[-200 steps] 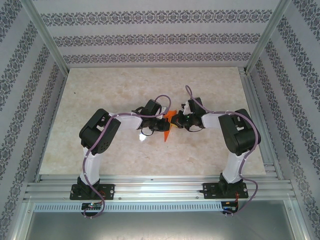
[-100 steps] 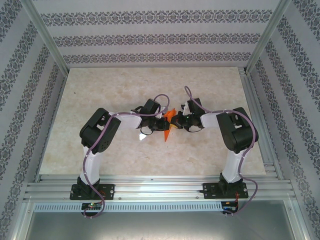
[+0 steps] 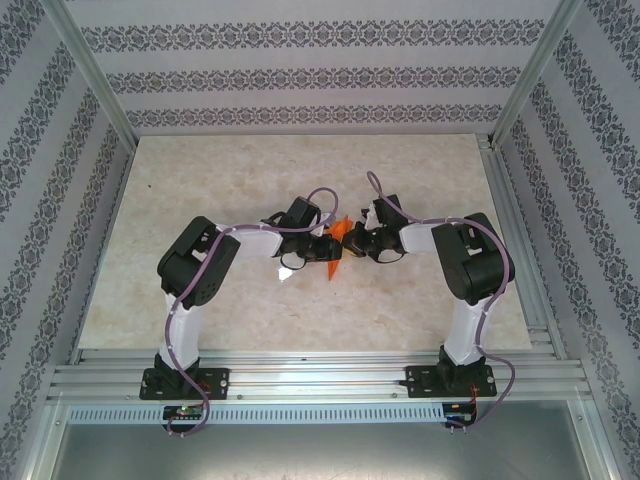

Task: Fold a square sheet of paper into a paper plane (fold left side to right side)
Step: Fold the wing for the fifth time at the center of the table.

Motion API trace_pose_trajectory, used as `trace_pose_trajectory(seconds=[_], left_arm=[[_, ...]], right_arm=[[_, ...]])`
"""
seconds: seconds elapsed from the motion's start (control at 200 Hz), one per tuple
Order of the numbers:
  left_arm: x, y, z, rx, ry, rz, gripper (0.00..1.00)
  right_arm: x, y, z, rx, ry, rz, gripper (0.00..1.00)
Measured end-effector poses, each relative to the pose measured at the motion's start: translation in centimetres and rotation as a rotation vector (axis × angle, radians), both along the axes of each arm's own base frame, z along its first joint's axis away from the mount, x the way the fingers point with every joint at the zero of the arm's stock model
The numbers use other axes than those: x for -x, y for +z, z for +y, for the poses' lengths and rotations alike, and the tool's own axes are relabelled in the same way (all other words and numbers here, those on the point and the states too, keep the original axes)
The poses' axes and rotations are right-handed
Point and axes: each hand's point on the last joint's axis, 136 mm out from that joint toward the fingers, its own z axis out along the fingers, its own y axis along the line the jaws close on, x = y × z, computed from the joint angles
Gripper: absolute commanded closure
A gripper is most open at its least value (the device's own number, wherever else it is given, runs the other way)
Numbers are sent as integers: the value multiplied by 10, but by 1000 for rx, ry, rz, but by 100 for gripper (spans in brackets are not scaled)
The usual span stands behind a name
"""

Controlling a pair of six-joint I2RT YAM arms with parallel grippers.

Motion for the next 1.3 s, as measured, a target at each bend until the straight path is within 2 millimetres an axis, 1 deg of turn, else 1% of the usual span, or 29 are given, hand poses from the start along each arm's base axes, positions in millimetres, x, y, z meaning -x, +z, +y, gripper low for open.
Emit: trace_pose_trajectory(seconds=[0.185,0.245,0.34,0.47,0.664,0.764,0.854,0.909,1.089,1.149,1.299], left_arm=[[-3,4,20,-39,35,8,59],[-5,6,28,-53,50,10,57],[-7,10,33,-61,62,7,57],[-9,14,33,-59,64,7,54],[-9,20,31,-48,63,7,53],[-6,31,33,-45,62,3,50],[-3,43,33,-34,58,-7,50],[-1,45,31,-29,51,-8,49],[16,36,21,-34,16,24,49],[21,29,17,-41,5,42,48],[28,12,12,-62,-7,80,52]], right_arm=[[0,0,0,0,1,-1,100],[0,0,0,0,1,-1,100],[0,0,1,0,3,-1,100],[1,0,1,0,3,-1,100],[1,0,1,0,3,-1,100],[0,0,1,0,4,-2,100],[1,0,2,1,5,0,100],[0,1,2,2,4,-2,100],[0,0,2,4,6,-3,100],[0,1,2,5,6,-2,100],[0,1,2,8,9,-3,100]])
